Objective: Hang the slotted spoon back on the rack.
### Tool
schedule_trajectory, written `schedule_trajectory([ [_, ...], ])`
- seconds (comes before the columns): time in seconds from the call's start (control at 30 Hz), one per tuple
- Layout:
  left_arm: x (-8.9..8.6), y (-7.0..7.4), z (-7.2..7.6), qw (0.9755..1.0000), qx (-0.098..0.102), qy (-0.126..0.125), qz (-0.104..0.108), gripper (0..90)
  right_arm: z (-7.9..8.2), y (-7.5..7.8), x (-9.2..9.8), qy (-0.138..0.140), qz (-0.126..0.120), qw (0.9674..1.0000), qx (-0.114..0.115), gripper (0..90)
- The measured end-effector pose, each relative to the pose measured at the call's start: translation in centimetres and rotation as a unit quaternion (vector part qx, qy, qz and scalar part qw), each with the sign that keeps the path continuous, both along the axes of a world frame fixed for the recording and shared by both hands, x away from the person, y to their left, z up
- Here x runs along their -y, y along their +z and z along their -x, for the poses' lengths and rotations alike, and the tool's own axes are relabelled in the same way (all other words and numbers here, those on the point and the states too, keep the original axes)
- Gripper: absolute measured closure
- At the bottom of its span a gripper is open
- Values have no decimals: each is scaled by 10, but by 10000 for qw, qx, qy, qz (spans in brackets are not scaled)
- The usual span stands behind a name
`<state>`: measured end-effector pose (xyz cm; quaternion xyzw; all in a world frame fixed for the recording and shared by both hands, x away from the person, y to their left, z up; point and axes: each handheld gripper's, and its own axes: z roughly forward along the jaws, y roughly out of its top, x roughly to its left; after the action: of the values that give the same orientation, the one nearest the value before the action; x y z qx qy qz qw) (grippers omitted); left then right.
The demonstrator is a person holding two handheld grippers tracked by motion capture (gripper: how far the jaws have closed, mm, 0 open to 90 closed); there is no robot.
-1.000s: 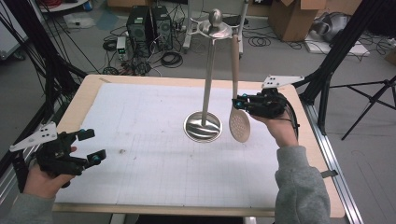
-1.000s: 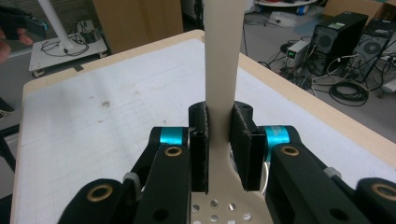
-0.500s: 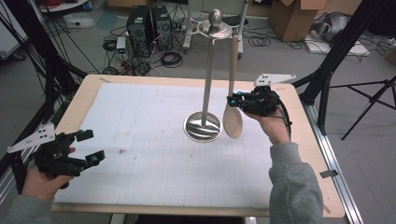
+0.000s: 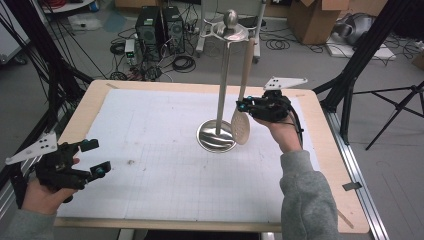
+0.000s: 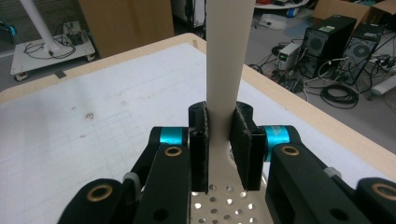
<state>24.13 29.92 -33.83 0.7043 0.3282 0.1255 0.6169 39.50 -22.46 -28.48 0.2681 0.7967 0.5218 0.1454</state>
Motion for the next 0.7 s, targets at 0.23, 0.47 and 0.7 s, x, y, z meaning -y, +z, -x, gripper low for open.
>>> schedule_trajectory([
  [0.23,-1,0,0,10000,5,4,-8,18,2,1,0,-52,65,10000,27,768],
  [0.47,-1,-1,-1,10000,-8,24,-17,18,11,0,-2,-102,26,9996,264,587],
  [0.7,0,0,-2,10000,-7,-7,-4,18,27,-1,1,-224,-24,9989,423,375],
])
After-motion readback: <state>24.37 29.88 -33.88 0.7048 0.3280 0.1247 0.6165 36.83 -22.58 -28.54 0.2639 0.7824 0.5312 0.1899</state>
